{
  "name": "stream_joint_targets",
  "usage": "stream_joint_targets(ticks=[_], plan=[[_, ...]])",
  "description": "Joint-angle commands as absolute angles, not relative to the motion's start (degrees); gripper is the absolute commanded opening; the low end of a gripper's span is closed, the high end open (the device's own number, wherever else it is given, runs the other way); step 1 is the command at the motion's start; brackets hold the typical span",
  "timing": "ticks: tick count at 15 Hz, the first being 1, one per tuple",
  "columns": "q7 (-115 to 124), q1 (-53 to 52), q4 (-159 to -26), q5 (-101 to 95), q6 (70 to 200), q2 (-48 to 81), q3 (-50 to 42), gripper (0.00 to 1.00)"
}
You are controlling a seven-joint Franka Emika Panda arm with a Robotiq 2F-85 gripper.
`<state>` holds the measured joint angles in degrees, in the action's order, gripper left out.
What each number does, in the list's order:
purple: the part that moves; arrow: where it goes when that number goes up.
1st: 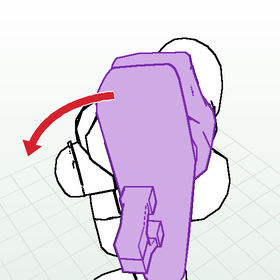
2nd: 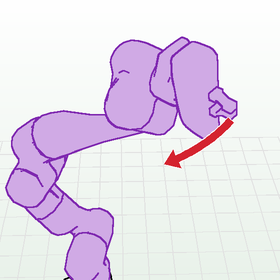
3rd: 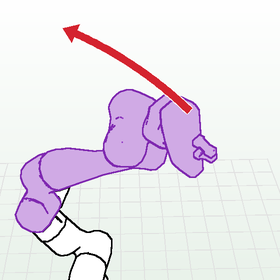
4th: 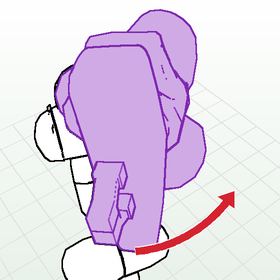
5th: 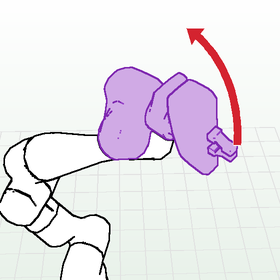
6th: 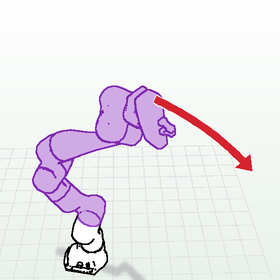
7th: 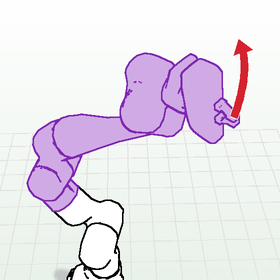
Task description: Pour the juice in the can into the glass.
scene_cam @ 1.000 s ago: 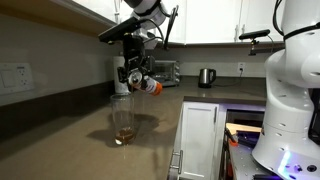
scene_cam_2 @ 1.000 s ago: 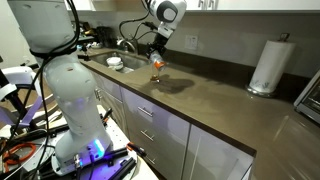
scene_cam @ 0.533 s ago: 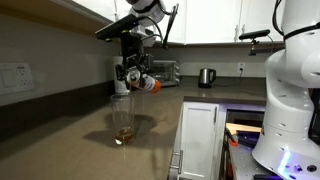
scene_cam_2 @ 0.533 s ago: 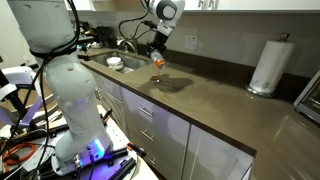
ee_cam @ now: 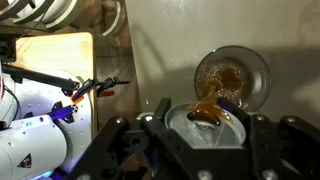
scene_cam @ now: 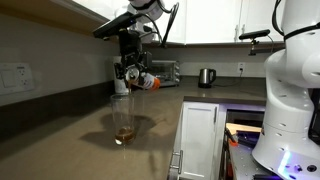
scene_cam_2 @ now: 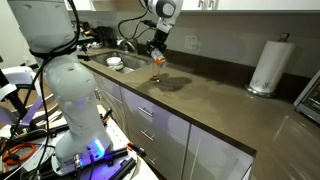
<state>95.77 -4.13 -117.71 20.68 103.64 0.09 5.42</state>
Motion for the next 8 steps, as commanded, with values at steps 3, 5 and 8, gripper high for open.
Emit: stream_joint_targets(ticks=[3,5,8], plan=[[99.88,-4.88,-115.69,17.44,102.07,0.14,5.80,0.27],[100.77,-5.01,-115.51,16.75,101.97,0.15,5.90,0.27],[101.88,-5.32,-115.31,15.69,101.83,0.13,6.01,0.27]])
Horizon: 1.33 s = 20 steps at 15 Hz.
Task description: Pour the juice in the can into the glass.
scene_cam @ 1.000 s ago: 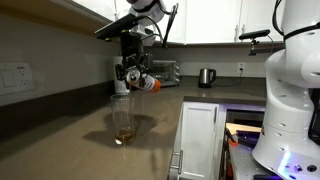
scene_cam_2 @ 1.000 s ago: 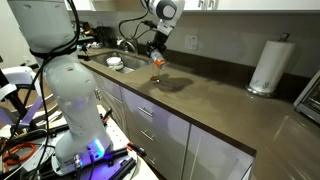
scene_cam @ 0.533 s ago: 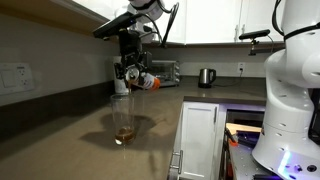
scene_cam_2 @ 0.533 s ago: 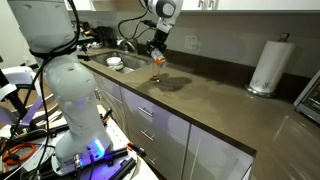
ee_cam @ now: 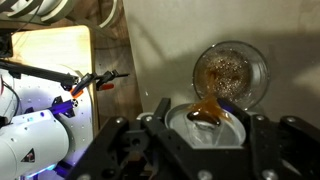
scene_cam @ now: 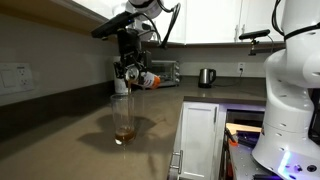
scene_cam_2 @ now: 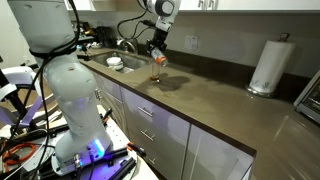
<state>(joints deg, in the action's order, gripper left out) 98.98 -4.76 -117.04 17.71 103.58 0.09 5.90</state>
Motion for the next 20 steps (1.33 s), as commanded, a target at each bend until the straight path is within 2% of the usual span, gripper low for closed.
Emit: stream_joint_targets(ticks=[1,20], plan=[[102.21,-5.36,-115.23,15.41,101.76,0.13,6.08,0.27],[106.14,-6.41,-111.74,9.12,101.03,0.96,7.23,0.27]])
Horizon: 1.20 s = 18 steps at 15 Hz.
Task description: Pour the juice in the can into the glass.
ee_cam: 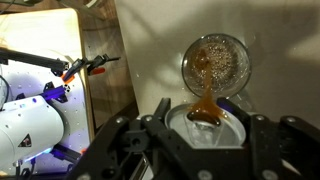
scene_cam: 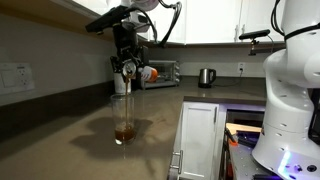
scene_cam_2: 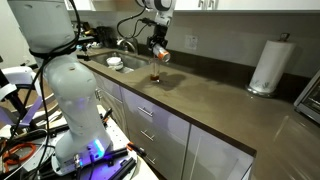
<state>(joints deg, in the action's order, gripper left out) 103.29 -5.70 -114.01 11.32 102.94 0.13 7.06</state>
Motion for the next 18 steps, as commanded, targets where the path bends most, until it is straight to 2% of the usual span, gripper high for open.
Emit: stream_joint_targets(ticks=[1,18], plan=[[106.62,-6.53,-111.63,8.71,100.97,1.03,7.30,0.27],[110.29,-7.03,-110.16,3.89,99.17,1.26,7.53,0.27]])
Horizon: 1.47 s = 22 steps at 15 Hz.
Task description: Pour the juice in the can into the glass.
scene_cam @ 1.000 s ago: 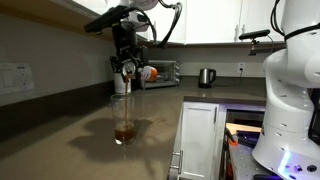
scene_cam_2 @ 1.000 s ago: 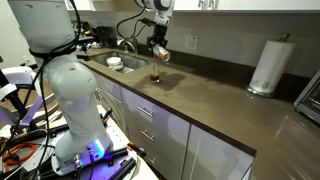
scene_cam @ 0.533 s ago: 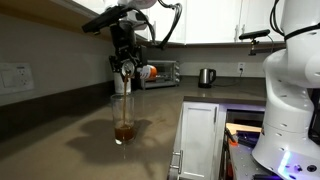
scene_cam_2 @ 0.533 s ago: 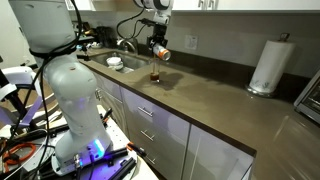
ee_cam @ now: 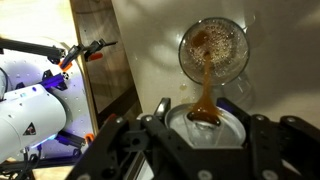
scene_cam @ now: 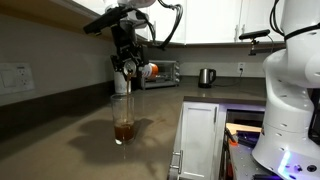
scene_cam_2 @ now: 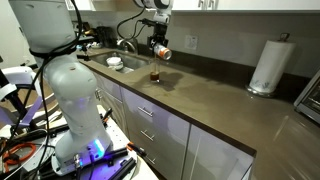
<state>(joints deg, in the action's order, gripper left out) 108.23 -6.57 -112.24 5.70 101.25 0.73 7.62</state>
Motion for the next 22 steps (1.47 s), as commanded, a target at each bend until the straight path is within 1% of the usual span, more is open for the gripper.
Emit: stream_joint_targets(ticks=[1,22], plan=[[110.39,-7.04,-109.90,3.76,98.91,1.33,7.54,0.27],[109.42,-7.91,-106.67,4.07,96.90,2.21,8.47,0.27]])
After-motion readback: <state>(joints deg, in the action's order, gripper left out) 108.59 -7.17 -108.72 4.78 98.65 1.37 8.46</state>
